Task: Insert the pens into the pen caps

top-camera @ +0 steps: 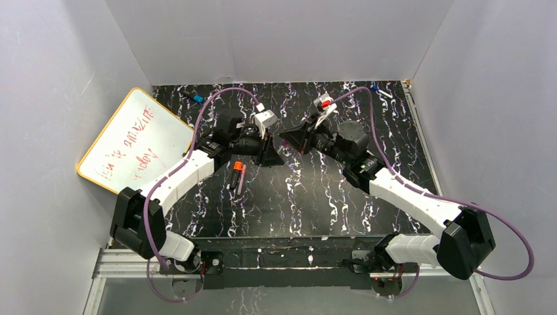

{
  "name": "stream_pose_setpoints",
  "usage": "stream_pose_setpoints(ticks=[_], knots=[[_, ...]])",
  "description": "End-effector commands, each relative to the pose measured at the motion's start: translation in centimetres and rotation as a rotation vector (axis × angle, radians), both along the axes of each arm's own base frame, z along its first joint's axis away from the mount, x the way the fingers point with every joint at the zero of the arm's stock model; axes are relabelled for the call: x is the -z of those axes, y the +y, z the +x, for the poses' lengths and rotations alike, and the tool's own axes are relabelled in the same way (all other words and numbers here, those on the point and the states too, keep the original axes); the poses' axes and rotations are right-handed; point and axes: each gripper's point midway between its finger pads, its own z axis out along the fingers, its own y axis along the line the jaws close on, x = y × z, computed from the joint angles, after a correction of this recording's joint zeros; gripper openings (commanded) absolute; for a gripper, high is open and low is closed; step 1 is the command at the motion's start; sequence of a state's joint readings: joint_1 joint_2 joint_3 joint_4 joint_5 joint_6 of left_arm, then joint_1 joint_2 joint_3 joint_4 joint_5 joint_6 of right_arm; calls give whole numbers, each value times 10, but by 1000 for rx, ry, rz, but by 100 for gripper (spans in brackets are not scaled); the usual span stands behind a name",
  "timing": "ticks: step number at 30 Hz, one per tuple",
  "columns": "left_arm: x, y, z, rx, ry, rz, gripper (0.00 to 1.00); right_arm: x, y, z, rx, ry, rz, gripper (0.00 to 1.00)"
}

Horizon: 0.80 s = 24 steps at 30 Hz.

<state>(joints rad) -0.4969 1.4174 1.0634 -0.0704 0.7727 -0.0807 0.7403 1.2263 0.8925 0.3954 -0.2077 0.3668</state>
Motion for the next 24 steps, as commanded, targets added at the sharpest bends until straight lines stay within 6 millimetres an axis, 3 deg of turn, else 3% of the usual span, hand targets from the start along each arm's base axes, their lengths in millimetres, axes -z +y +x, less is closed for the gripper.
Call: stream_pose_setpoints(ticks=[1,24], knots=[[-136,14,75,-259,-405,-192,0,112,17,-146,-534,473,-254,1],[-151,12,72,-246,-434,-211,0,125,23,-155,-543,505,-247,1]])
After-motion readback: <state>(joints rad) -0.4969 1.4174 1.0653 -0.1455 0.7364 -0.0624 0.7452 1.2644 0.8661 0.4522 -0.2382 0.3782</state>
